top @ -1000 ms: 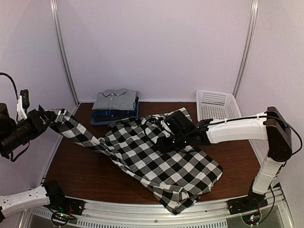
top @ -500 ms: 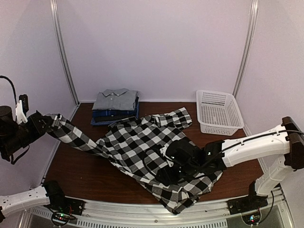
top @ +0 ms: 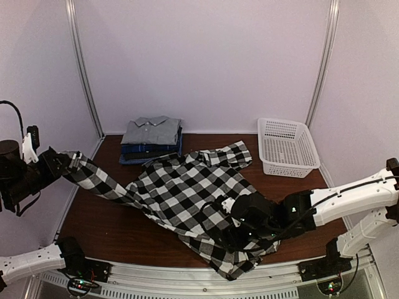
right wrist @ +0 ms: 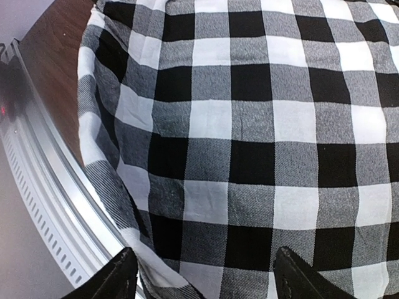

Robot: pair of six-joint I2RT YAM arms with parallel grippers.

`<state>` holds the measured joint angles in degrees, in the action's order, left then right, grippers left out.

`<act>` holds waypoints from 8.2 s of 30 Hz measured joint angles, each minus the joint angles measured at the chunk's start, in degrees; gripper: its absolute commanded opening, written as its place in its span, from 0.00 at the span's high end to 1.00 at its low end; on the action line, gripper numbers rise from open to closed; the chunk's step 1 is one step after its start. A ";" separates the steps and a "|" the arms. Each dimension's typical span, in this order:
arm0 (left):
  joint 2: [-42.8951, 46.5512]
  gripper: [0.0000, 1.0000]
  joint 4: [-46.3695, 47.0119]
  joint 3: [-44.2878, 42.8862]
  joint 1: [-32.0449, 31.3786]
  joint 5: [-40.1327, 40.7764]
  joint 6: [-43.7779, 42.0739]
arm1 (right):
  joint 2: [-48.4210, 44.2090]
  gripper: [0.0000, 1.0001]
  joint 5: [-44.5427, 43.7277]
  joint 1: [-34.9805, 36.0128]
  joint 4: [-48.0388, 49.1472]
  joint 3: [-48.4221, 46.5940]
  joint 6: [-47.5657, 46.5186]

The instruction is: Fold and stack the long sleeve shirts

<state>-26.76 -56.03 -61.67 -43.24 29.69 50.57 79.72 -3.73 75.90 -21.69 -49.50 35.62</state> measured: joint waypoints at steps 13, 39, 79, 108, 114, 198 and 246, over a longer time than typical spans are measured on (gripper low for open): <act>-1.18 1.00 -0.13 0.28 0.00 0.68 0.44 | 1.05 1.00 3.67 4.00 -2.58 -0.59 -2.51; -10.80 0.35 -11.34 10.86 0.00 1.33 15.06 | 10.19 0.31 13.75 11.98 6.88 -7.15 -2.29; -63.17 0.44 44.44 11.50 6.01 -34.75 -6.12 | 23.06 0.25 -6.08 -28.35 7.13 -20.24 -8.96; -56.96 0.44 40.92 11.41 6.19 -37.31 -8.50 | 61.44 0.29 -13.00 -33.83 5.62 -65.20 -20.46; -56.19 0.44 40.83 11.41 6.19 -36.92 -8.44 | 64.02 0.56 -13.00 -35.23 5.31 -68.26 -20.94; -71.82 1.00 67.06 12.22 6.93 -53.31 11.10 | 35.45 0.69 6.14 -17.25 30.95 -24.02 -19.71; -67.63 1.00 48.09 -11.80 6.93 -49.44 -3.13 | -13.38 0.59 -11.08 -39.71 -0.85 26.43 20.65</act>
<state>-94.39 -7.94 -73.47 -36.32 -19.75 47.44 66.35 -14.81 36.18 -22.55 -23.07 56.27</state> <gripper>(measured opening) 0.029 0.437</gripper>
